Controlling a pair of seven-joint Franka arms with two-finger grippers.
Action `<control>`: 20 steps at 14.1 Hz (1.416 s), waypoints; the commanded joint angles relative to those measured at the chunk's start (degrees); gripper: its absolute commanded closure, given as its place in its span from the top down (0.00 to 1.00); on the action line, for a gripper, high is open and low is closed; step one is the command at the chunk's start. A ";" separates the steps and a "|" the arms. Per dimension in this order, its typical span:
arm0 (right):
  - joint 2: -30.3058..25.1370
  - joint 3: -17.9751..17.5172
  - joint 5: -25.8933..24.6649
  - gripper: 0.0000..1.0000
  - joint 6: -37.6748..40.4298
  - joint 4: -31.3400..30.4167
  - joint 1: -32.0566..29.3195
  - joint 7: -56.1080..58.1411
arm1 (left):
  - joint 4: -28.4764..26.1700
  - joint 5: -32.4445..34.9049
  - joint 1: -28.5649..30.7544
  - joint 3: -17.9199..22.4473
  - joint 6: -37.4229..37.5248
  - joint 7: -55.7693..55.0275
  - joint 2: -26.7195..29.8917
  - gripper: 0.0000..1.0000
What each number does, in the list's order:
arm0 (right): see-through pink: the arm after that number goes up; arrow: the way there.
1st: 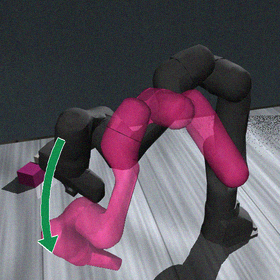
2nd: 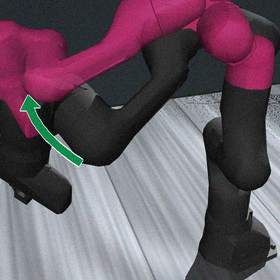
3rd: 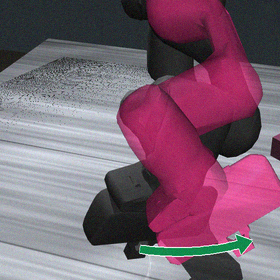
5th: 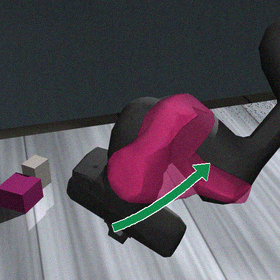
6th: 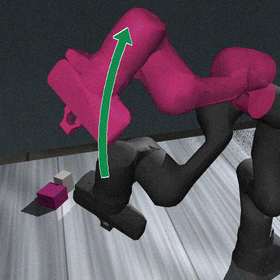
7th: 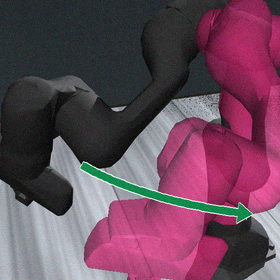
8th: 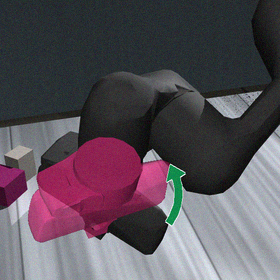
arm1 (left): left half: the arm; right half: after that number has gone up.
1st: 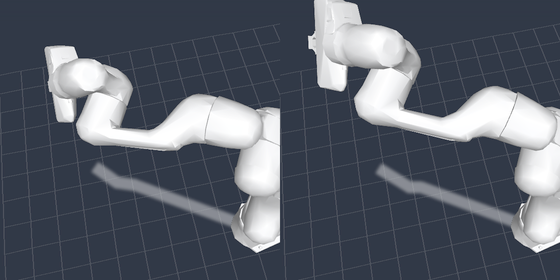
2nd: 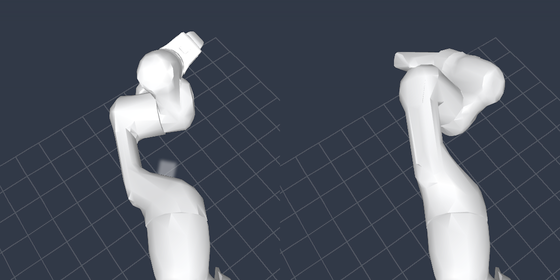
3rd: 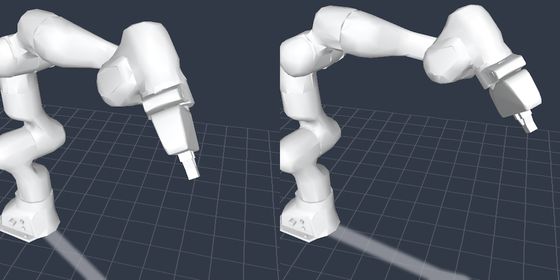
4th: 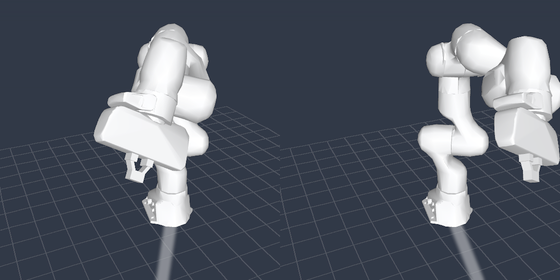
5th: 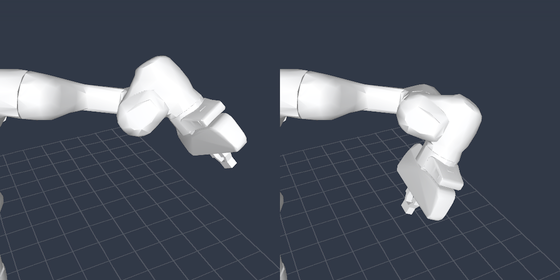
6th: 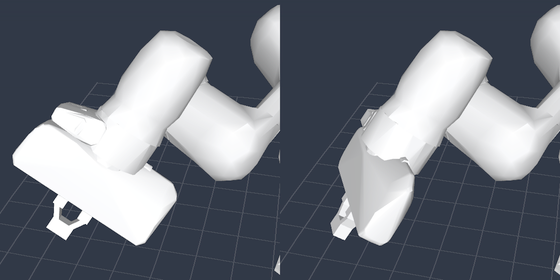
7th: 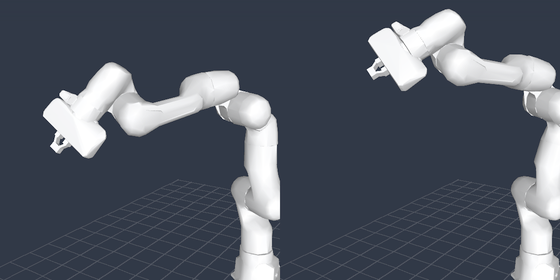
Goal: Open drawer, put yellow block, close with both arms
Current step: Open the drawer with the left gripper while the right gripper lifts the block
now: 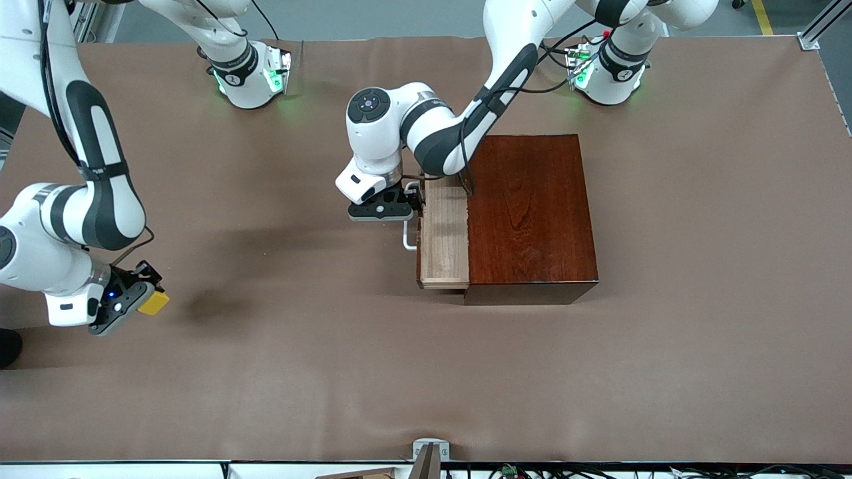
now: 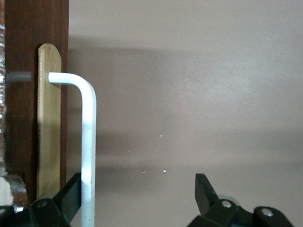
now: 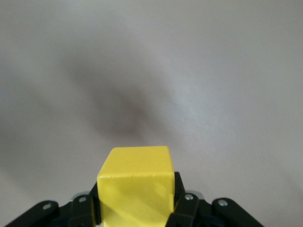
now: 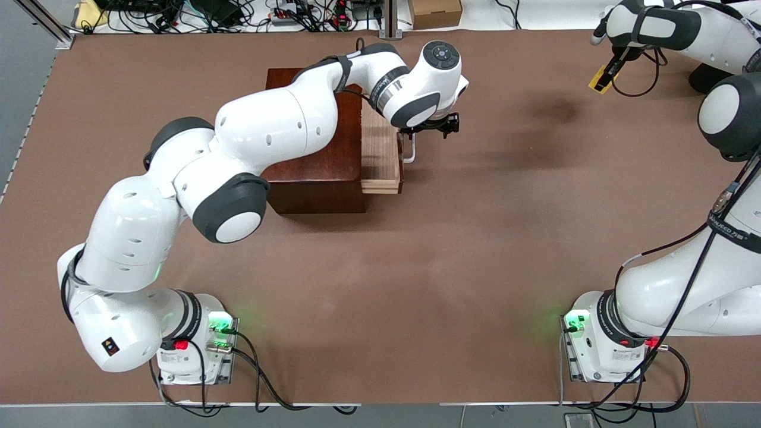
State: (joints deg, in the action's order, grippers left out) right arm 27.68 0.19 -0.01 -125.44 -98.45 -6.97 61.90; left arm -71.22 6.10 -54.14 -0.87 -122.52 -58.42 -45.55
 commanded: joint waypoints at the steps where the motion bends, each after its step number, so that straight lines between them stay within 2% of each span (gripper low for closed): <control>1: -3.06 -1.94 0.62 0.00 2.56 -0.96 -0.58 10.30 | 1.88 -3.99 -1.23 -1.77 -4.13 -1.17 -1.29 1.00; 3: -4.21 -2.47 0.71 0.00 3.27 -0.96 -0.32 17.78 | 1.88 -4.08 -1.58 -2.47 -5.27 -1.61 -1.29 1.00; 5: -4.65 -4.49 0.80 0.00 4.06 -0.70 -0.85 22.63 | 1.88 -4.08 -1.76 -3.17 -7.02 -3.10 -1.29 1.00; 7: -4.65 -4.58 1.15 0.00 4.15 -0.35 -0.50 26.76 | 1.88 -4.08 -1.85 -3.35 -7.91 -3.20 -1.29 1.00; 11: -5.09 -4.41 5.10 0.00 7.40 -0.17 -1.02 36.51 | 1.88 -4.08 -2.20 -4.67 -10.89 -3.28 -1.29 1.00; 20: -10.71 -4.23 4.75 0.00 10.04 -4.30 -0.32 44.26 | 1.97 -5.57 -2.46 -6.08 -18.80 -5.83 -2.26 1.00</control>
State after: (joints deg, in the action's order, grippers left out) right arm 20.22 -3.79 4.06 -115.40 -99.82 -7.05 104.18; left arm -72.06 5.58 -54.26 -2.93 -130.99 -59.56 -45.52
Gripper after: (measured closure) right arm 0.441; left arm 0.000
